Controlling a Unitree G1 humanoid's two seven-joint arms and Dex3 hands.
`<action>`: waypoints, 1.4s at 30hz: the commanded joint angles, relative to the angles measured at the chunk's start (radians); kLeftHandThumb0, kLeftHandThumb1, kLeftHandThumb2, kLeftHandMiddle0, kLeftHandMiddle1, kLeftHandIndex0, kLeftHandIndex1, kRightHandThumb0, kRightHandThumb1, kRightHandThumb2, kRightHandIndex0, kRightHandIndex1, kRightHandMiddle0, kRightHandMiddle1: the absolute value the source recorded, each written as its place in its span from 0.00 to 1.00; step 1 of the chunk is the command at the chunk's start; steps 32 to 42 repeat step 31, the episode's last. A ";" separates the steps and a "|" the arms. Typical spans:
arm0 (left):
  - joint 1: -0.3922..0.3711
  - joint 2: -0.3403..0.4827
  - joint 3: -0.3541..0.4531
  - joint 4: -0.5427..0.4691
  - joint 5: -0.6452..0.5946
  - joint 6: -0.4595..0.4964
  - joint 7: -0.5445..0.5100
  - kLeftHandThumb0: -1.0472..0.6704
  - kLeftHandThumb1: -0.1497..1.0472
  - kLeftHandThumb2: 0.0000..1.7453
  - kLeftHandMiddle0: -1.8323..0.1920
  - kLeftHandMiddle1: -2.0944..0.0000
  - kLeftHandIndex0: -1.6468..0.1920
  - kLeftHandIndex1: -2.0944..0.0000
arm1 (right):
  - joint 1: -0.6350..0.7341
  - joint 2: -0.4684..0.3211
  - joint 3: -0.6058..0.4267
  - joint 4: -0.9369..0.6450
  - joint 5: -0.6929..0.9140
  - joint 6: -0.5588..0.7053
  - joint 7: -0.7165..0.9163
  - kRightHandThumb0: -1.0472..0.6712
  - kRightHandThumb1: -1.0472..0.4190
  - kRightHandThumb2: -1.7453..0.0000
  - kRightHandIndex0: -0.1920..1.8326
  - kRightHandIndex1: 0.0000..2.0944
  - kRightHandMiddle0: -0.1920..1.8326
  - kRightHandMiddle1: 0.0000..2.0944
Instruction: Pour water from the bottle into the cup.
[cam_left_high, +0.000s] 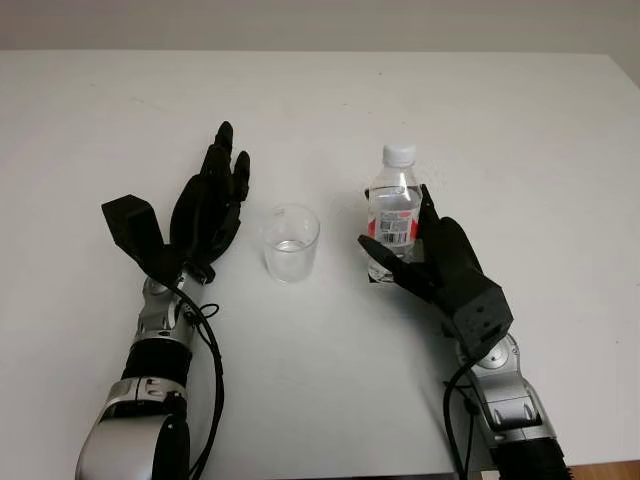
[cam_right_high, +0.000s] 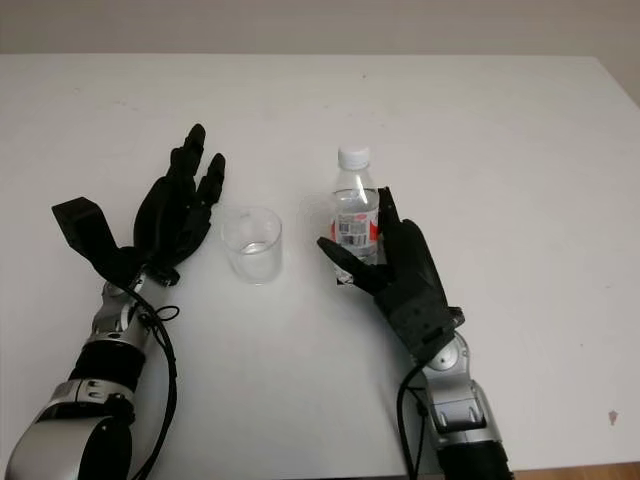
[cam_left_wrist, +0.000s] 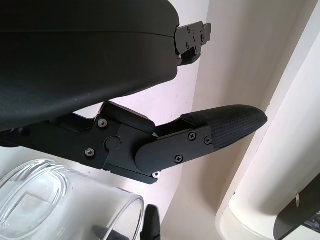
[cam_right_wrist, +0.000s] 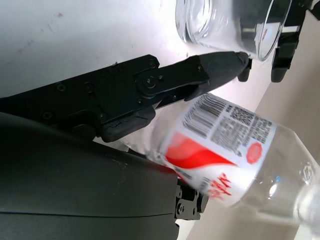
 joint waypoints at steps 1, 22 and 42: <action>0.011 0.006 0.001 0.009 0.000 0.002 -0.003 0.11 1.00 0.41 1.00 1.00 1.00 1.00 | 0.047 -0.011 0.004 0.014 0.005 0.021 0.012 0.12 0.02 0.97 0.00 0.02 0.00 0.14; -0.006 0.008 0.001 0.021 0.001 0.010 -0.010 0.10 1.00 0.38 1.00 1.00 1.00 1.00 | 0.206 -0.040 -0.054 -0.152 0.059 0.034 0.024 0.00 0.08 0.97 0.00 0.00 0.00 0.00; 0.008 0.006 -0.002 0.007 0.003 0.005 -0.008 0.10 1.00 0.39 1.00 1.00 1.00 1.00 | 0.168 -0.005 -0.051 -0.064 0.096 -0.027 -0.010 0.00 0.07 0.97 0.00 0.00 0.00 0.00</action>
